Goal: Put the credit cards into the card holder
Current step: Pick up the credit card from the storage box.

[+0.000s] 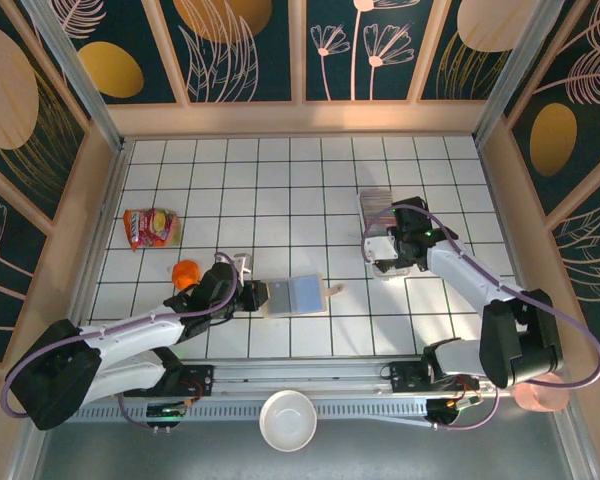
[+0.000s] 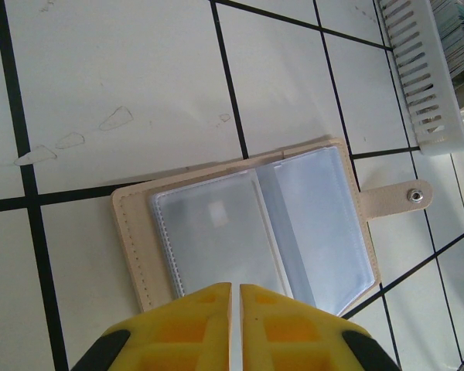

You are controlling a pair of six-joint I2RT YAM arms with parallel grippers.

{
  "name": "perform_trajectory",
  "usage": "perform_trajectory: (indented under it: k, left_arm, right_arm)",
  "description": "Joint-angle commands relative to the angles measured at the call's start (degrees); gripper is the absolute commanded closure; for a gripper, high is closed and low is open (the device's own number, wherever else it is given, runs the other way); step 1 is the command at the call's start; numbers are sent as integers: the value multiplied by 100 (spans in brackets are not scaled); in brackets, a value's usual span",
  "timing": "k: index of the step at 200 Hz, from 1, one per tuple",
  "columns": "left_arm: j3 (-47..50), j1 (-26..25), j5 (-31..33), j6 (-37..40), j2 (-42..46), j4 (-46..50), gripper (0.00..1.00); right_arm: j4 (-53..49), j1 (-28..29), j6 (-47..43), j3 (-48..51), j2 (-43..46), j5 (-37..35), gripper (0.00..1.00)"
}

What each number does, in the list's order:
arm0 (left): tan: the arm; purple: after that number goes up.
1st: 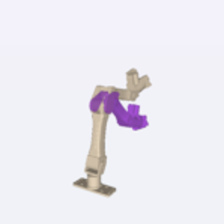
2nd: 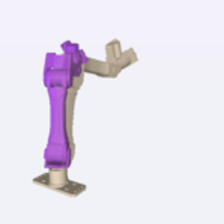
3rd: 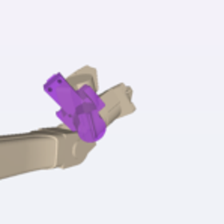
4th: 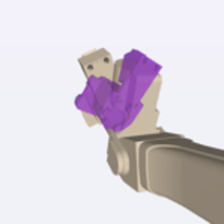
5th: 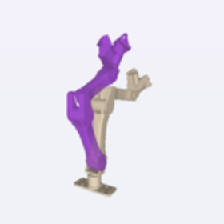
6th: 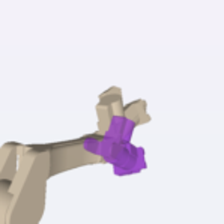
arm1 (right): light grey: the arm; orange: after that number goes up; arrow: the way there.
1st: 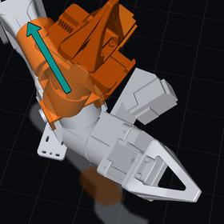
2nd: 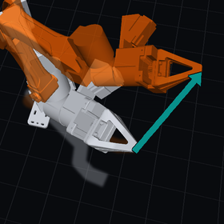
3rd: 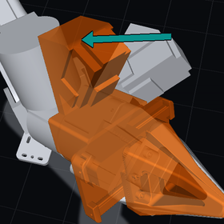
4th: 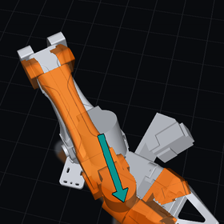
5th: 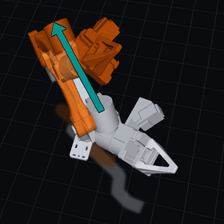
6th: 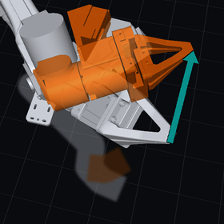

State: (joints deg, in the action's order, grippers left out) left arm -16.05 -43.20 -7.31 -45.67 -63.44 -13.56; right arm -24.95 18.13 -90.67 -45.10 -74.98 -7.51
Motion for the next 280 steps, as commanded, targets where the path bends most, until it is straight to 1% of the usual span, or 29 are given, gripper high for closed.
perform_trajectory:
  k: [1,42,72,120,170,180,238,249,269,280]
  left_arm:
    - [58,-31,-96,-36,-26,-247,89]
    - [128,-30,-280,-101,-19,-459,89]
    - [138,-31,-244,-112,37,-433,89]
    - [129,-31,-243,-124,121,-400,88]
    - [122,-33,-297,-169,209,-391,88]
    - [112,-29,-306,-178,227,-387,88]
    - [28,-31,-282,-204,362,-198,88]
    - [-7,-31,-241,-222,414,-103,88]
    - [-36,-30,-108,-260,561,34,87]
    - [-49,-29,9,-271,649,117,87]
  right_arm:
    - [-748,96,287,-116,71,106,91]
    - [-1470,232,864,-339,113,277,92]
    - [-1728,296,1056,-389,163,300,100]
    - [-2180,396,1158,-419,315,284,100]
    - [-2548,435,1116,-532,711,-42,100]
    - [-2629,428,1149,-593,796,-13,100]
    - [-2548,361,1417,-685,1253,-3,100]
    - [-2418,356,1659,-724,1341,-12,100]
    - [-1857,357,2597,-820,1505,-149,100]
    - [-1847,382,2952,-942,1639,-35,100]
